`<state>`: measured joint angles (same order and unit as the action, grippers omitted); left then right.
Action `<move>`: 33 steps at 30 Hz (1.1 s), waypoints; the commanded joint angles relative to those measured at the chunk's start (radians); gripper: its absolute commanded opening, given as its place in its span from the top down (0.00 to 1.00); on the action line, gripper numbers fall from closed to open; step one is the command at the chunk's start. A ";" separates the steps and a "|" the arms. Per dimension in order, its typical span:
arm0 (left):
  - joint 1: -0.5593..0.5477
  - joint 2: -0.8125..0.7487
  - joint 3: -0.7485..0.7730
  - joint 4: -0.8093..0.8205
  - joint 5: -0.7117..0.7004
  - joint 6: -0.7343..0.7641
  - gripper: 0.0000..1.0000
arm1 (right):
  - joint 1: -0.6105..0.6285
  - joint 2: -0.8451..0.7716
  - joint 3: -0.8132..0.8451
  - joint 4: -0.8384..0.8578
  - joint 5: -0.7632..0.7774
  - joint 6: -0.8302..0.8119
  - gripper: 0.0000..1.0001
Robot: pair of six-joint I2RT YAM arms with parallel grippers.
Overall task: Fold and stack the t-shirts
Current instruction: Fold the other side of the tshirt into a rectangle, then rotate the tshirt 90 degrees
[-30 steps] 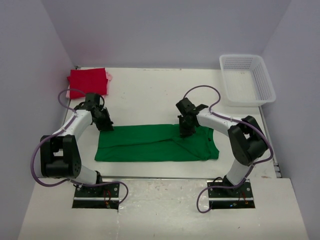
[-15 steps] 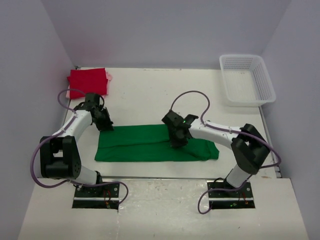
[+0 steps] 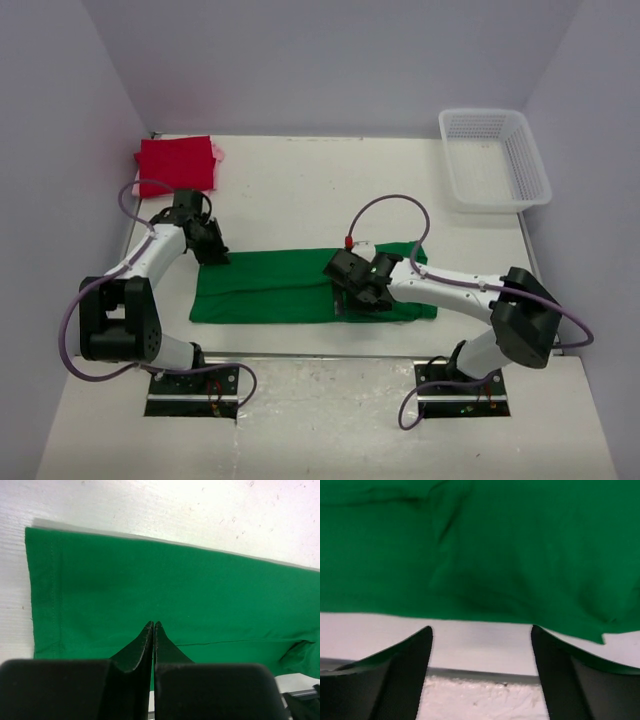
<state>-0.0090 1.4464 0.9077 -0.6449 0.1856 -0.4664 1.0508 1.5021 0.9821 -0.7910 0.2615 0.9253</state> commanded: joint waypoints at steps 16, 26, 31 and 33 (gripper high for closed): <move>-0.120 0.049 0.065 -0.010 -0.143 0.029 1.00 | -0.259 0.133 0.173 0.065 0.024 -0.278 1.00; -0.221 0.276 0.112 -0.009 -0.213 0.058 1.00 | -0.261 0.308 0.216 0.087 -0.057 -0.284 1.00; -0.221 0.319 0.115 -0.035 -0.311 0.023 1.00 | -0.259 0.395 0.237 0.076 -0.108 -0.292 1.00; -0.220 0.328 0.123 -0.047 -0.314 -0.001 1.00 | -0.261 0.420 0.254 0.066 -0.133 -0.298 1.00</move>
<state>-0.2317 1.7260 1.0294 -0.6777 -0.0208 -0.4461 0.7853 1.8618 1.2102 -0.7494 0.1917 0.6350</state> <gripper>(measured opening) 0.002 0.003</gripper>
